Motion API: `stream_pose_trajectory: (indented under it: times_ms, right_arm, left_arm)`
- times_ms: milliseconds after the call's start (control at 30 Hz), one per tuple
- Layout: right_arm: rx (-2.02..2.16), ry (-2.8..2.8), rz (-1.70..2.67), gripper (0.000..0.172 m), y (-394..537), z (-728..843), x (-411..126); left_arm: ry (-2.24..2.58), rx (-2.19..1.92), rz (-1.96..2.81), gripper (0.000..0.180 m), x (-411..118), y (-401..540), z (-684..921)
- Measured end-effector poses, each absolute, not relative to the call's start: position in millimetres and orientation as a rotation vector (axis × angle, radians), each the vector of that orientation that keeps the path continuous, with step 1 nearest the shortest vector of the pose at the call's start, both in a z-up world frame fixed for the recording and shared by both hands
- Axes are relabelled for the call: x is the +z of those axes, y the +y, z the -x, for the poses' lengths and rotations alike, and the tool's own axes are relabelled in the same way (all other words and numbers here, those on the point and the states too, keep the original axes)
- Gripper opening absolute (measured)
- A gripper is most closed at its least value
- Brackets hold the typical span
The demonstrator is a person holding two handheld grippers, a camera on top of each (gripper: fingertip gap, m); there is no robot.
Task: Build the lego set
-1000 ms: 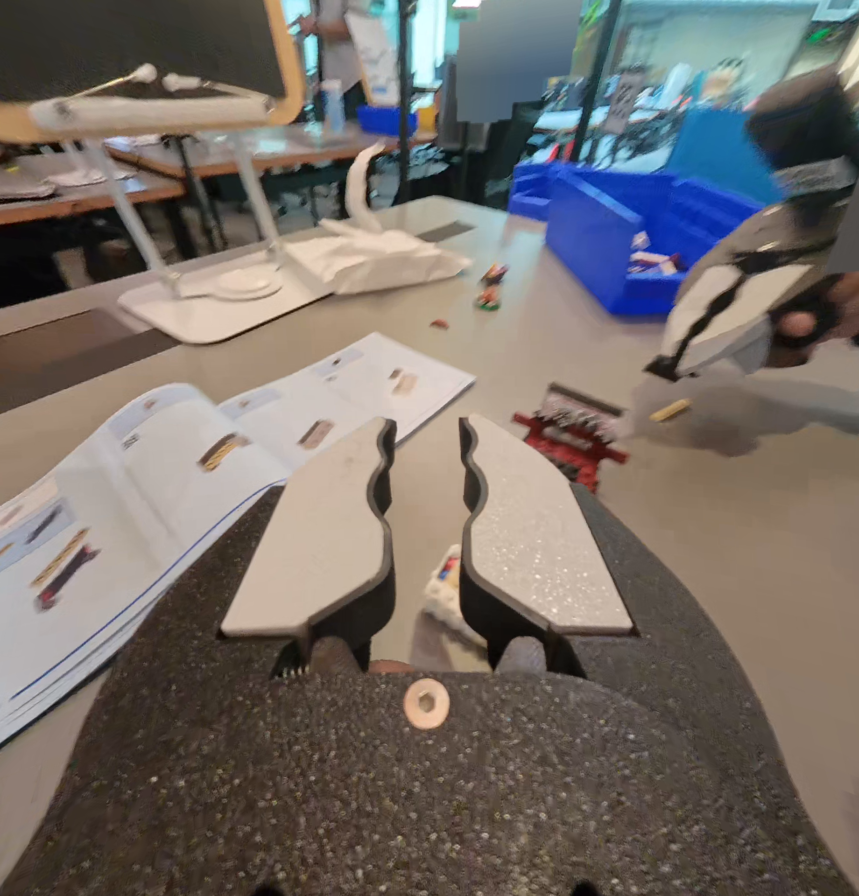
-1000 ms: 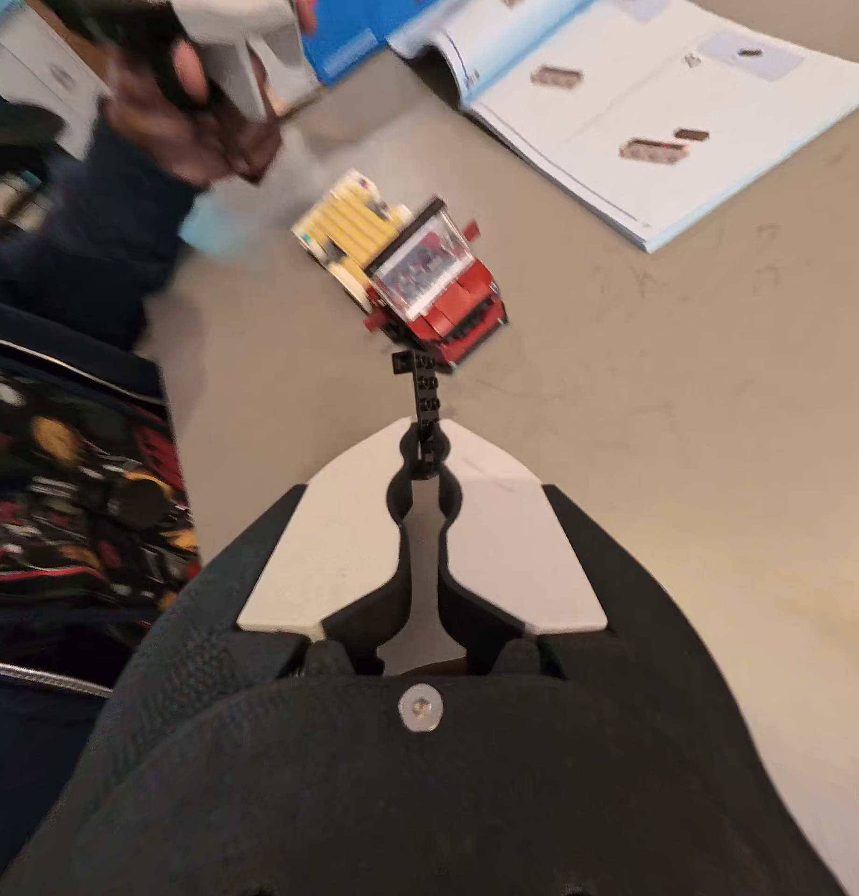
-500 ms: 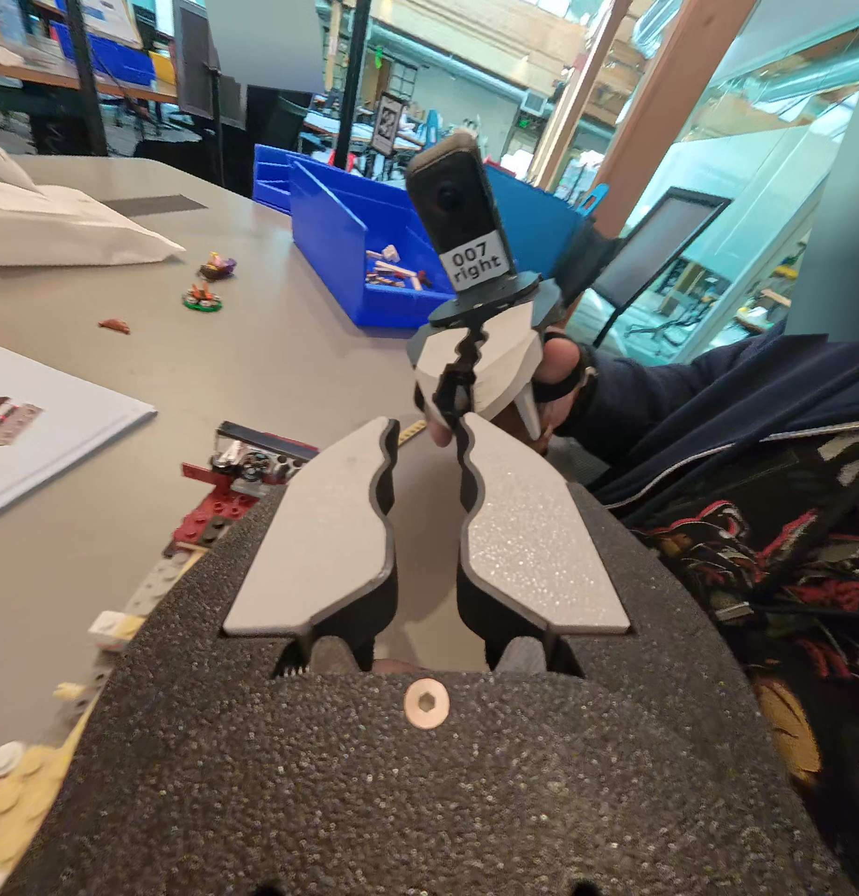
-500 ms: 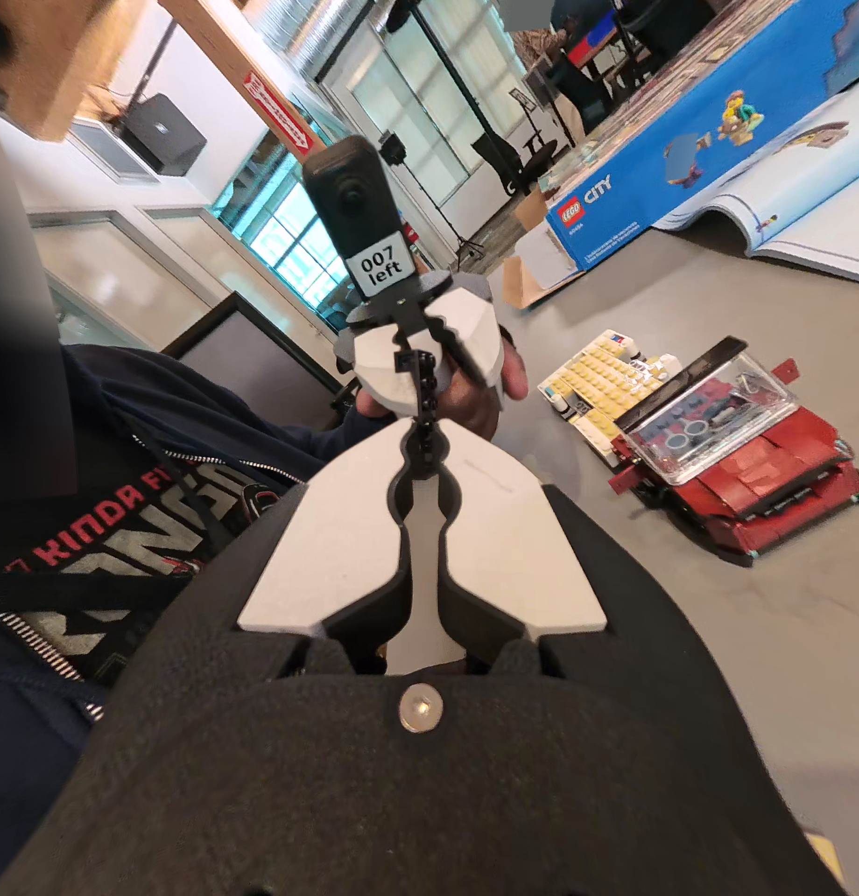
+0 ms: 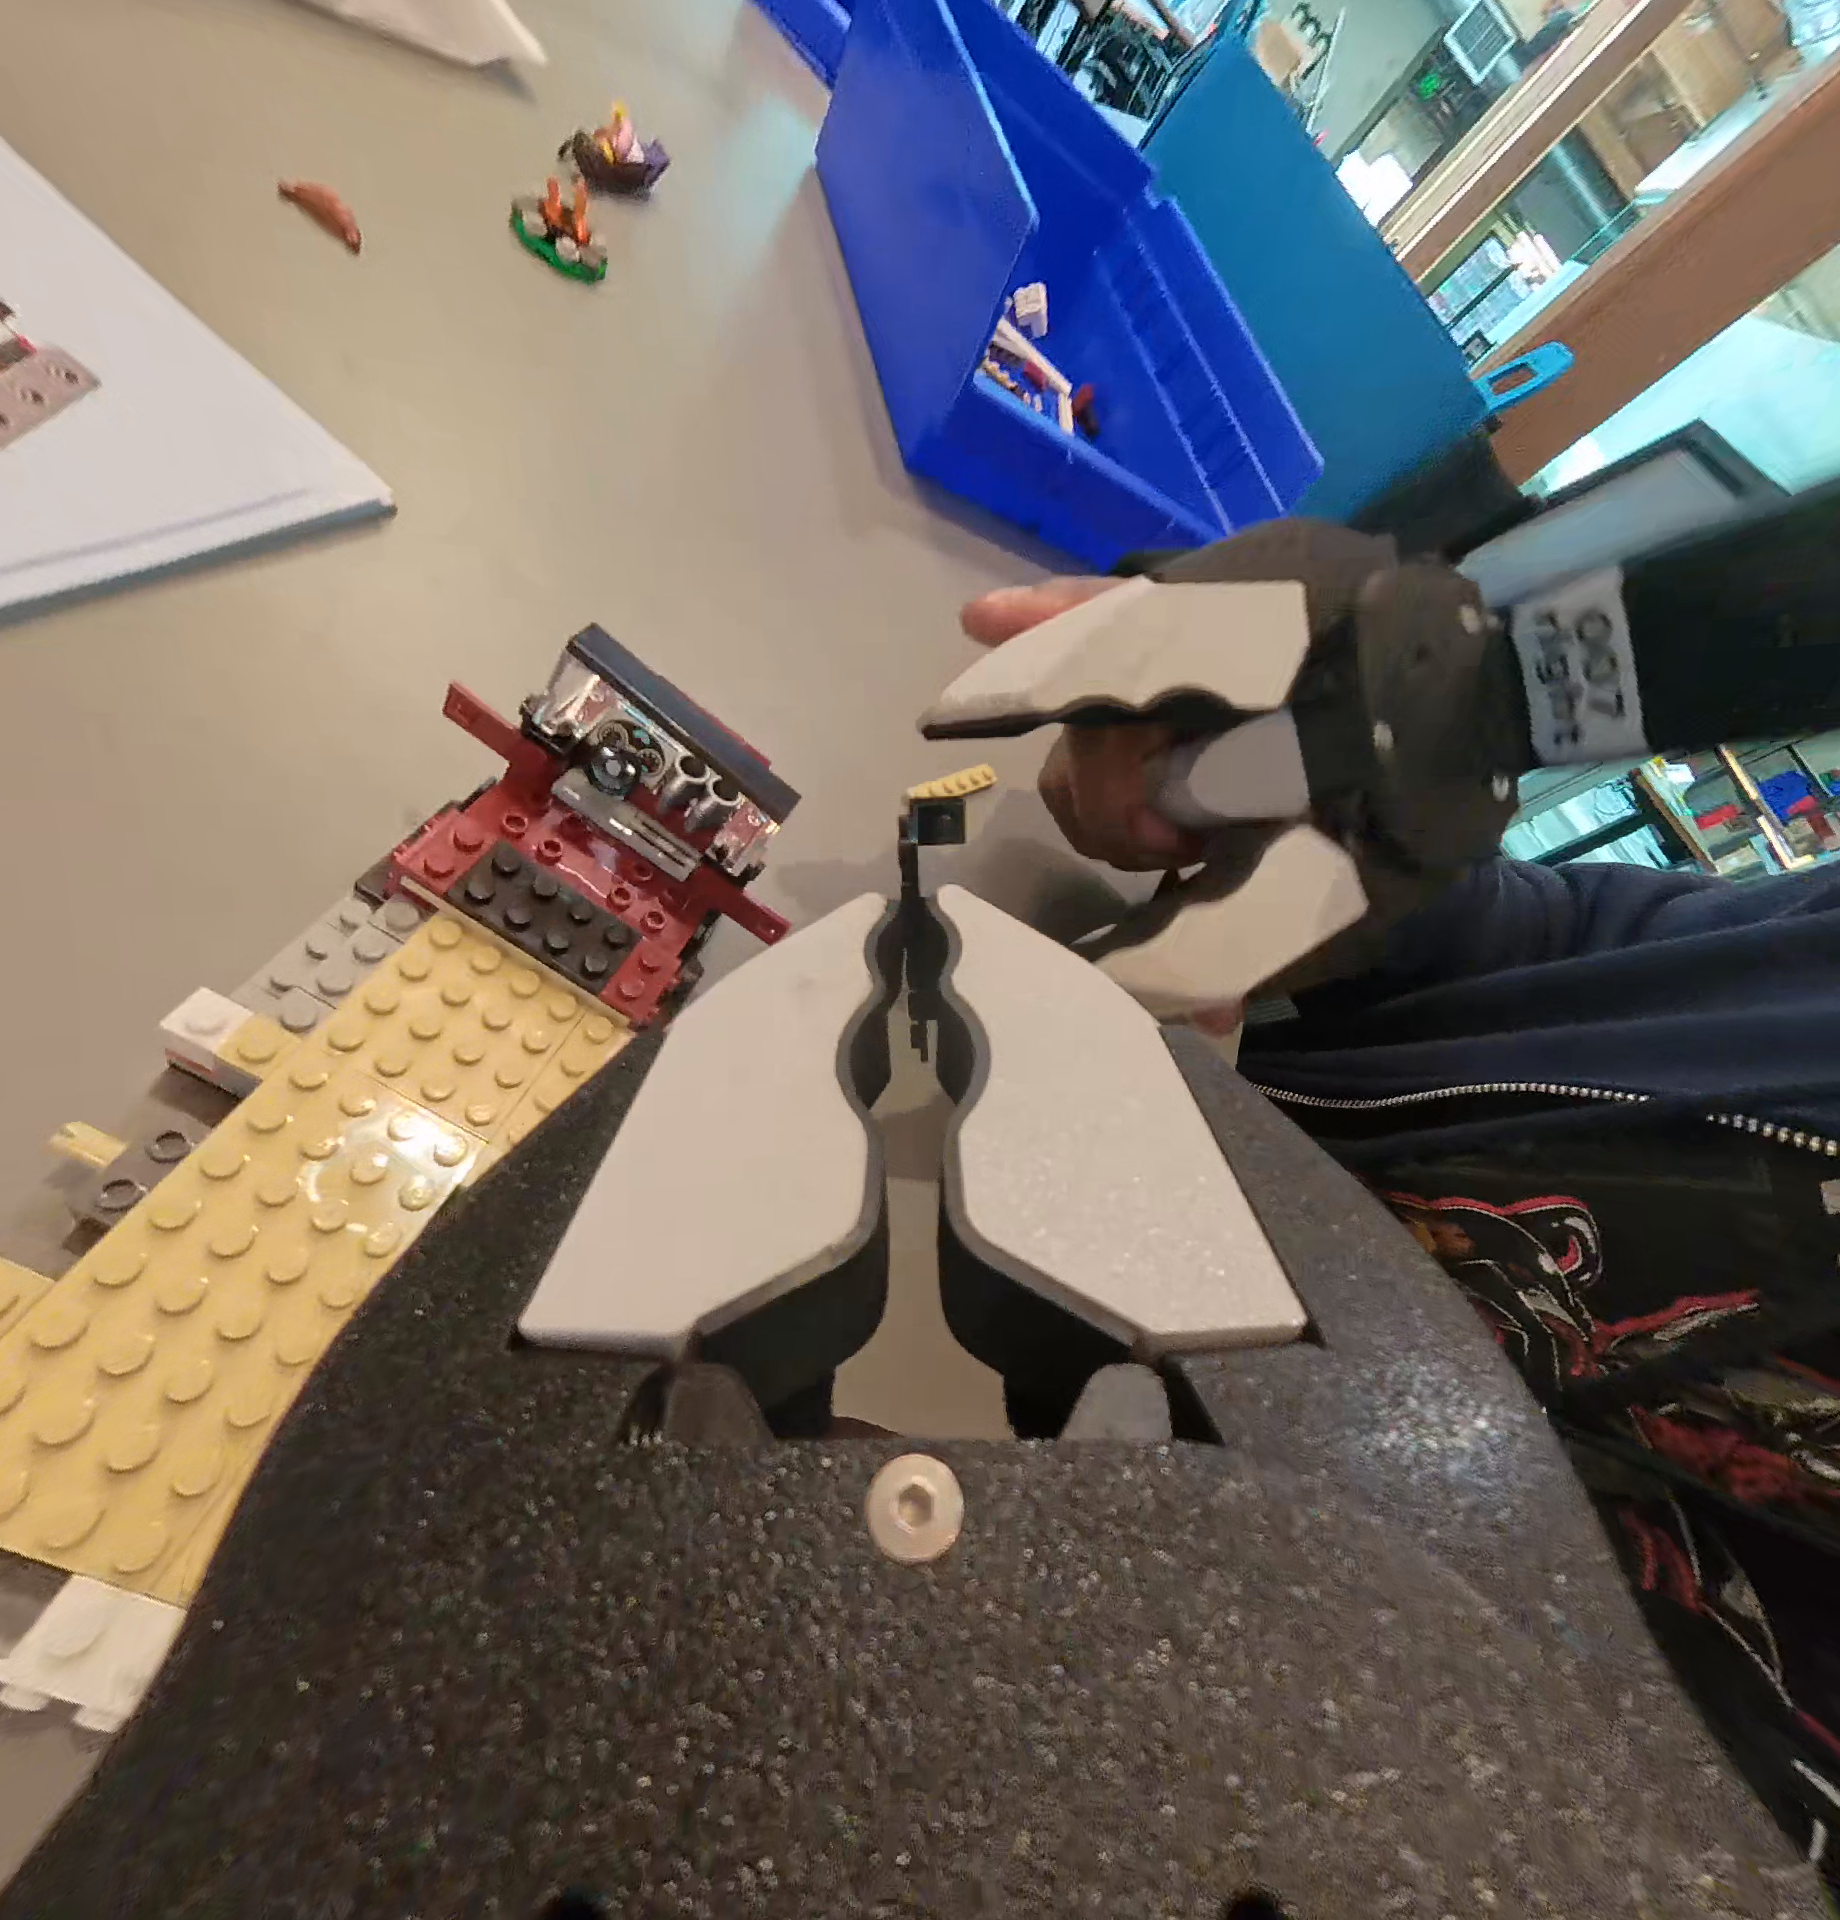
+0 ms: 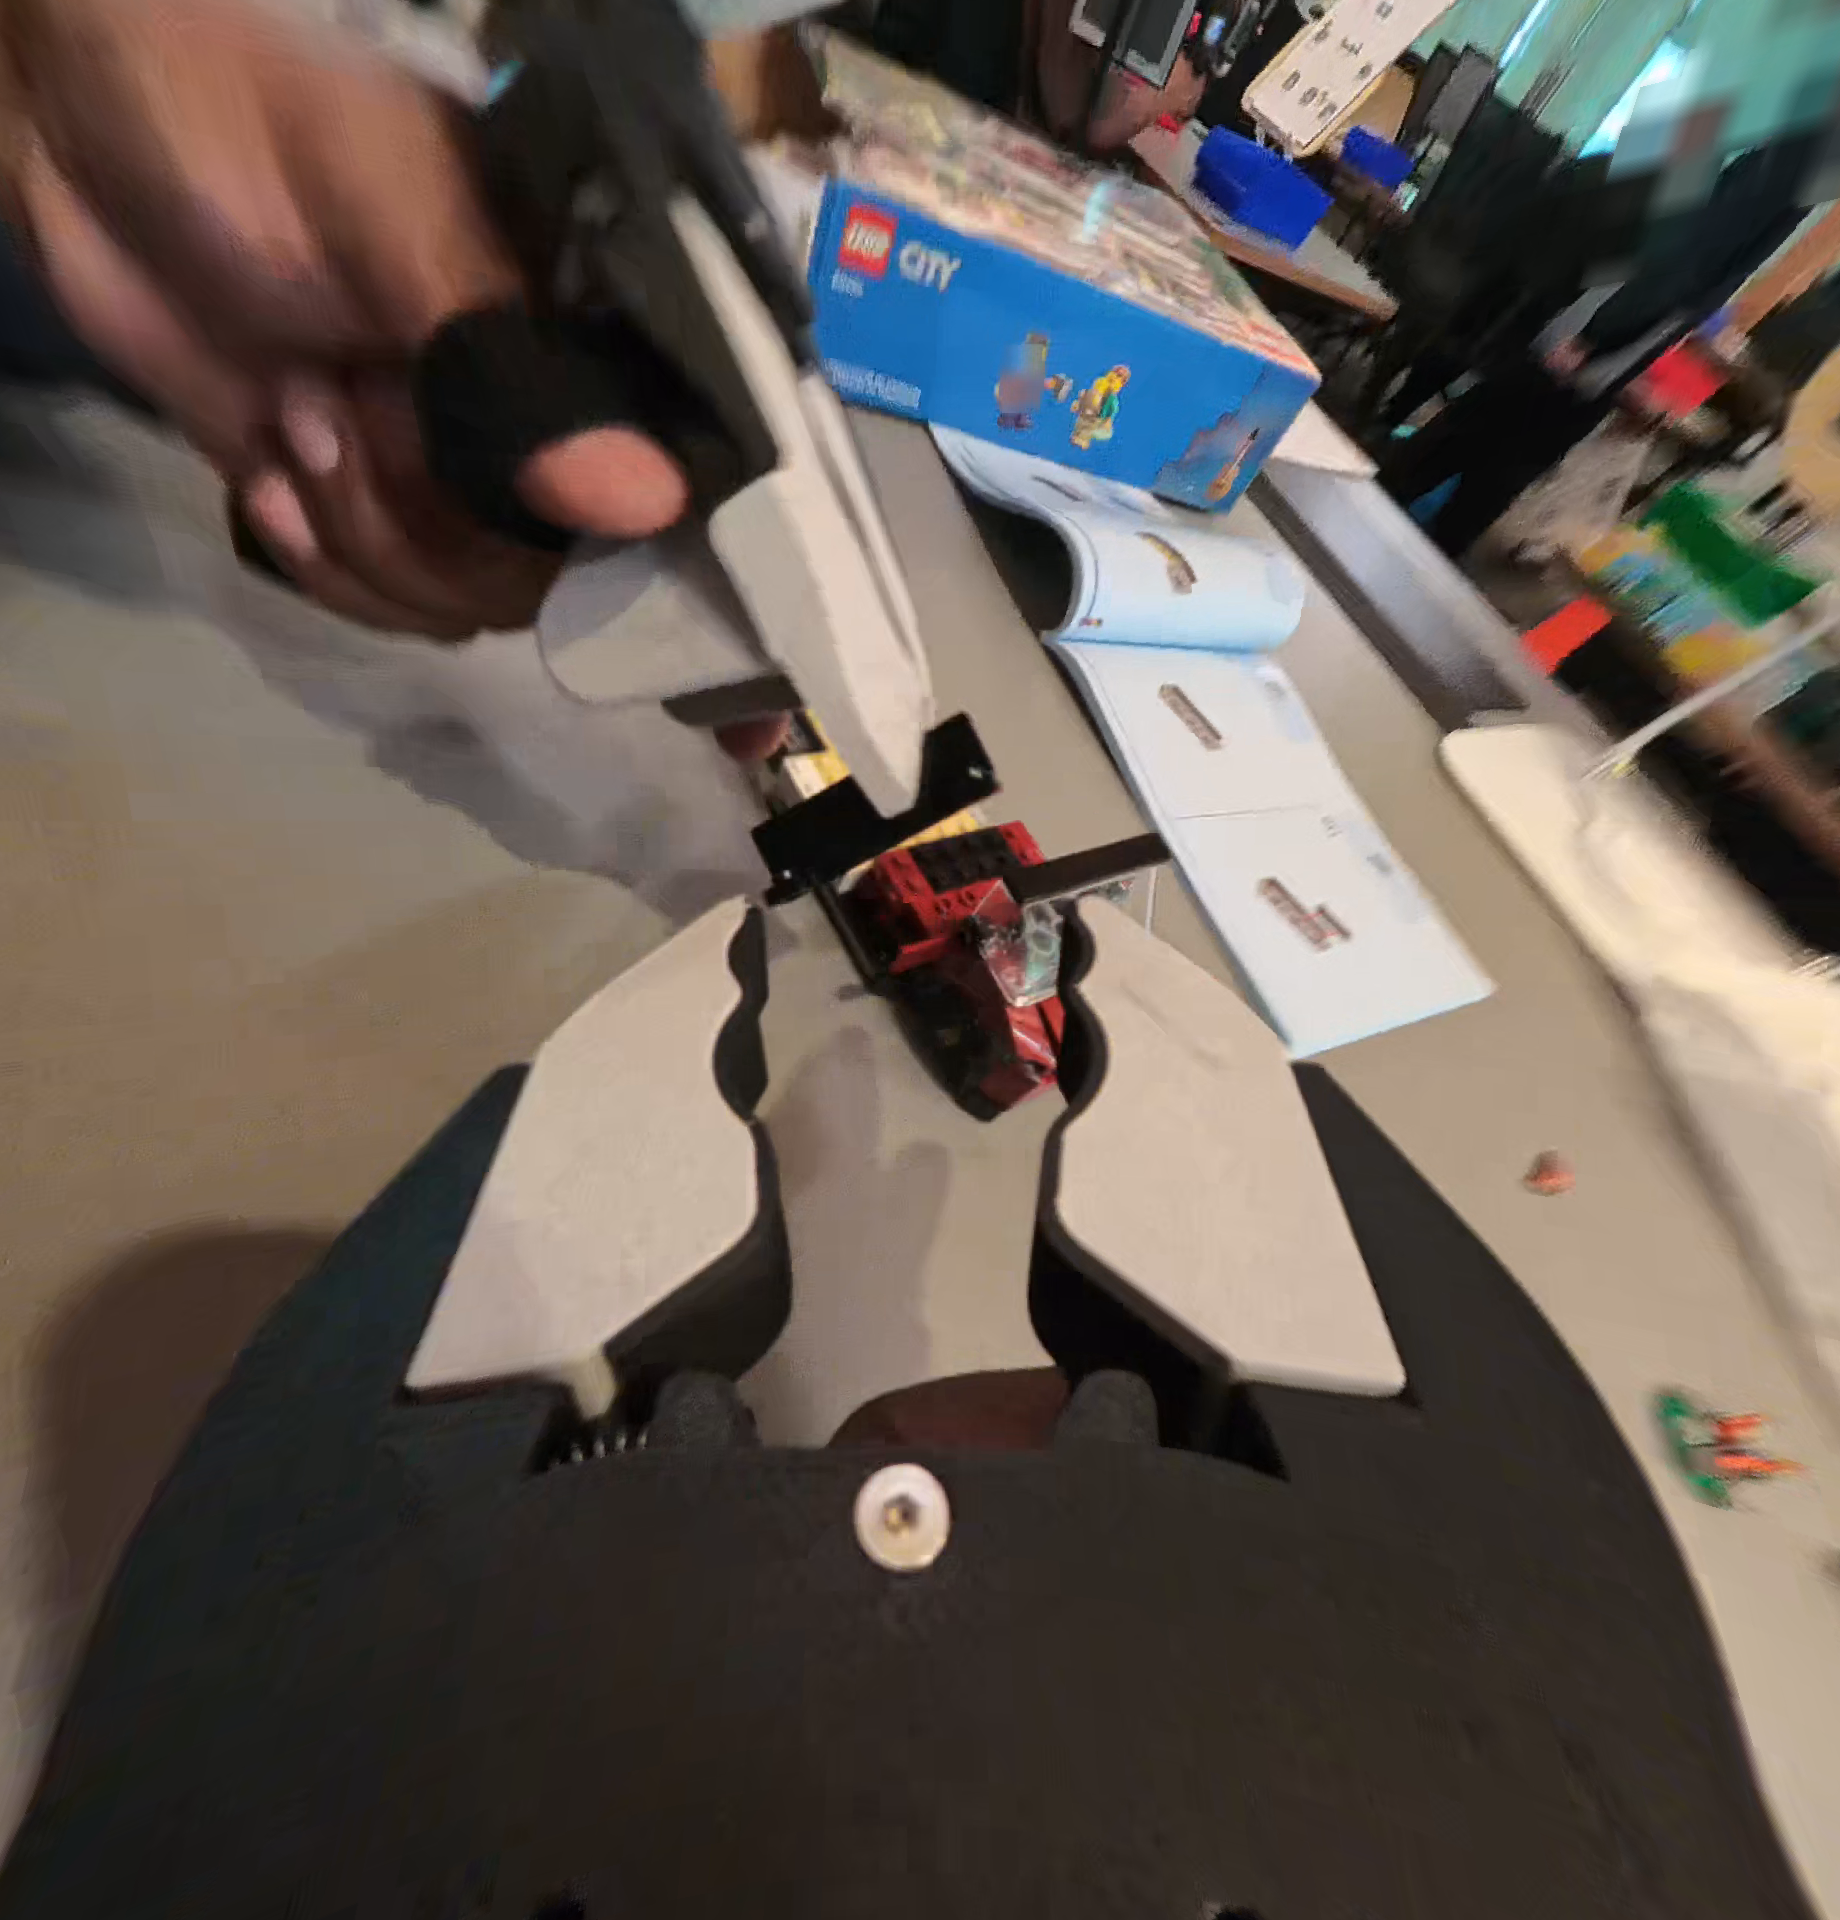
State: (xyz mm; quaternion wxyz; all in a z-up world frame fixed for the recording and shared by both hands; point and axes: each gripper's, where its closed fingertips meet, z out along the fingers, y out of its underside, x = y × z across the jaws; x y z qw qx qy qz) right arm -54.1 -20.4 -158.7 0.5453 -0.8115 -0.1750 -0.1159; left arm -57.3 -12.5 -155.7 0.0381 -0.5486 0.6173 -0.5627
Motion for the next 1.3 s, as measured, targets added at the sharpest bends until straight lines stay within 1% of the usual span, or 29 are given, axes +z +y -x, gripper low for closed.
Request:
stream_pose_trajectory:
  times_ms: [67,133,267,367,533,600,700,833,900,967,1000,1033,1100,1167,1300]
  right_arm:
    - [-0.418,-0.537,1.925,0.06,-17,59,-168]
    - [-0.498,-0.596,1.909,0.061,-14,62,-172]
    - [-0.553,-0.643,1.862,0.065,-11,65,-170]
    - [-0.559,-0.676,1.868,0.053,-12,68,-174]
    - [-0.43,-0.592,1.884,0.052,-14,68,-172]
    - [-0.295,-0.512,1.863,0.052,-16,67,-165]
    - [-0.05,-0.415,1.824,0.052,-22,68,-156]
    - [0.196,-0.374,1.754,0.052,-31,71,-142]
    - [0.265,-0.351,1.718,0.052,-33,70,-136]
    - [0.286,-0.318,1.694,0.052,-34,65,-132]
    - [0.279,-0.307,1.681,0.052,-34,63,-131]
    - [0.276,-0.298,1.668,0.052,-35,61,-129]
    - [0.281,-0.28,1.642,0.052,-36,58,-125]
    - [0.317,-0.263,1.615,0.052,-38,56,-122]
    - [0.391,-0.249,1.585,0.052,-39,56,-118]
  left_arm:
    - [1.924,-1.69,1.705,0.003,-160,-15,58]
    - [1.963,-1.656,1.712,0.003,-165,-19,59]
    - [2.034,-1.618,1.718,0.003,-172,-25,64]
    - [2.031,-1.619,1.728,0.003,-172,-26,63]
    - [2.082,-1.605,1.651,0.005,-171,-27,65]
    - [2.118,-1.587,1.515,0.018,-167,-27,67]
    - [2.188,-1.451,1.183,0.034,-163,-19,71]
    - [2.209,-1.194,0.591,0.038,-154,-13,74]
    - [2.197,-1.12,0.392,0.038,-150,-16,72]
    - [2.186,-1.153,0.379,0.033,-143,-19,66]
    - [2.195,-1.182,0.47,0.029,-141,-18,59]
    - [2.2,-1.228,0.565,0.029,-139,-16,53]
    - [2.183,-1.392,0.648,0.033,-129,-20,52]
    - [2.145,-1.56,0.615,0.041,-117,-29,57]
    - [2.082,-1.663,0.519,0.046,-112,-39,59]
